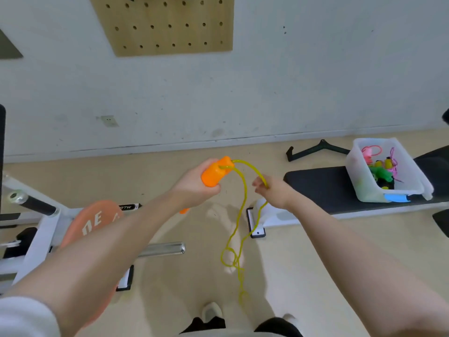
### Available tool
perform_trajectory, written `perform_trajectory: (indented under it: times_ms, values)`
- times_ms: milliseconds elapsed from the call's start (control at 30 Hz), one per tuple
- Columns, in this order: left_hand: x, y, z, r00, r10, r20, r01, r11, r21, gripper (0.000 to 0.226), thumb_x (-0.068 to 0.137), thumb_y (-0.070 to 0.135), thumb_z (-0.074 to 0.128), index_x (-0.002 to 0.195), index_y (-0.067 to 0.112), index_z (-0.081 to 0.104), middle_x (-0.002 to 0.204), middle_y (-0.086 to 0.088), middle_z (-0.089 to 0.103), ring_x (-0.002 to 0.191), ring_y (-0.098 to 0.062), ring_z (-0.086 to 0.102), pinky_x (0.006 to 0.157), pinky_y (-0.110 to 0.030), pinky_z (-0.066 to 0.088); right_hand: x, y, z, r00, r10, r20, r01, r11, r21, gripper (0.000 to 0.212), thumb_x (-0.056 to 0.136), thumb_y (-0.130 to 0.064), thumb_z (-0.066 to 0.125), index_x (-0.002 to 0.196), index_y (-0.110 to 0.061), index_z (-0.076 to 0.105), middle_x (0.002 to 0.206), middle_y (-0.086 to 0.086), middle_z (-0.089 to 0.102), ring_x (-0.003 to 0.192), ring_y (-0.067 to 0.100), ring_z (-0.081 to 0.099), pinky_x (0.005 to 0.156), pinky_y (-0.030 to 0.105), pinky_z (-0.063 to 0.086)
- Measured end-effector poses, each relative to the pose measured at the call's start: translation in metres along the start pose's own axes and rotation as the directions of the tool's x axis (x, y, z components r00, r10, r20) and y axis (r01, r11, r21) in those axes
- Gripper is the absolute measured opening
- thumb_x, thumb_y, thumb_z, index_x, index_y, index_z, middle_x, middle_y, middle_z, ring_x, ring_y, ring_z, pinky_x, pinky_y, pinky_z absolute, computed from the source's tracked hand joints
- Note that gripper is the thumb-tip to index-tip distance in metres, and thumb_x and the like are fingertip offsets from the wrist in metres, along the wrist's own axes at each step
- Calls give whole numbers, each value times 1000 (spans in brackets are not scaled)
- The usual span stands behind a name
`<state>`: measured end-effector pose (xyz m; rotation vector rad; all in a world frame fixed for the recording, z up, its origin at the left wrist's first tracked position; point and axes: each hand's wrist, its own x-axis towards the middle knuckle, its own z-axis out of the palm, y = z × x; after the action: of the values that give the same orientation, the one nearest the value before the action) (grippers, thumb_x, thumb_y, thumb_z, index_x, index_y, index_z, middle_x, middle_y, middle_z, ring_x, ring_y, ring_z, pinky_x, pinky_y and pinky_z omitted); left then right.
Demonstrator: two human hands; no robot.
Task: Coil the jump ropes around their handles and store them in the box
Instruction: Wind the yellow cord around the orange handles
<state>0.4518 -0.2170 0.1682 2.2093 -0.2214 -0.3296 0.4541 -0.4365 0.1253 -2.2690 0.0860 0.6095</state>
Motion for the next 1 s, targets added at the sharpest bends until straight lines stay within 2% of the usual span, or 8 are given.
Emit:
perform_trajectory:
  times_ms: [100, 167, 333, 433, 567, 767, 867, 1000]
  values:
    - [1, 20, 25, 1000, 4, 16, -5, 999, 43, 47, 78, 9, 59, 111, 40, 50, 93, 1, 65, 77, -16, 60, 63, -21, 45, -23, -11, -19, 960, -205, 190, 29, 749, 661, 59, 70, -6, 48, 129, -11, 45, 115, 5, 59, 110, 14, 56, 88, 18, 40]
    - [1, 38, 41, 1000, 1, -3, -1, 1000, 26, 44, 77, 7, 60, 113, 32, 53, 95, 5, 64, 83, -15, 59, 64, -21, 44, -38, -18, -38, 913, -353, 204, 76, 638, 766, 62, 69, -16, 54, 129, -10, 44, 108, 7, 63, 95, 24, 62, 86, 23, 47]
    - [-9, 73, 81, 979, -199, -40, 152, 851, -502, 20, 60, 10, 64, 68, 18, 47, 53, -1, 47, 47, -16, 42, 52, -26, 33, -72, -4, -62, 967, -231, 112, 168, 900, 403, 34, 87, -19, 64, 119, -15, 53, 68, 1, 51, 46, 8, 35, 46, 17, 30]
    - [-16, 90, 109, 965, -262, 26, 186, 608, -772, 23, 55, 14, 67, 72, 10, 53, 62, -7, 55, 55, -17, 53, 54, -26, 44, -87, 11, -69, 966, -243, 85, 208, 931, 299, 30, 84, -19, 68, 110, -6, 60, 76, -3, 49, 51, -1, 43, 49, 9, 34]
    - [-24, 117, 139, 948, -289, 132, 211, 260, -942, 9, 88, 14, 55, 79, 12, 54, 77, -3, 54, 70, -24, 62, 57, -27, 55, -105, 26, -72, 922, -351, 162, 320, 928, 190, 38, 76, -15, 76, 108, -14, 56, 90, 7, 66, 82, 10, 60, 79, 23, 46]
    - [-35, 150, 174, 929, -367, -51, 16, 178, -984, 6, 88, 18, 60, 88, 13, 58, 70, -7, 58, 55, -16, 64, 54, -27, 54, -135, 40, -88, 892, -421, 168, 409, 907, 100, 85, 68, -14, 82, 134, -15, 27, 95, -16, 50, 81, -6, 56, 69, 7, 46]
    - [-35, 166, 184, 930, -339, -140, -85, 172, -981, 10, 90, 25, 59, 90, 15, 59, 69, -5, 63, 56, -15, 63, 55, -27, 54, -146, 52, -94, 873, -480, 85, 475, 877, 77, 83, 72, -4, 77, 135, -8, 22, 87, -20, 44, 65, -21, 53, 58, 0, 38]
    - [-40, 185, 201, 954, -224, -200, -170, 147, -974, 9, 87, 13, 58, 96, 14, 57, 72, 0, 68, 70, -11, 67, 69, -26, 56, -156, 61, -107, 919, -391, -43, 393, 917, 65, 59, 76, -7, 65, 126, -11, 32, 80, -13, 47, 67, 0, 54, 54, 14, 38]
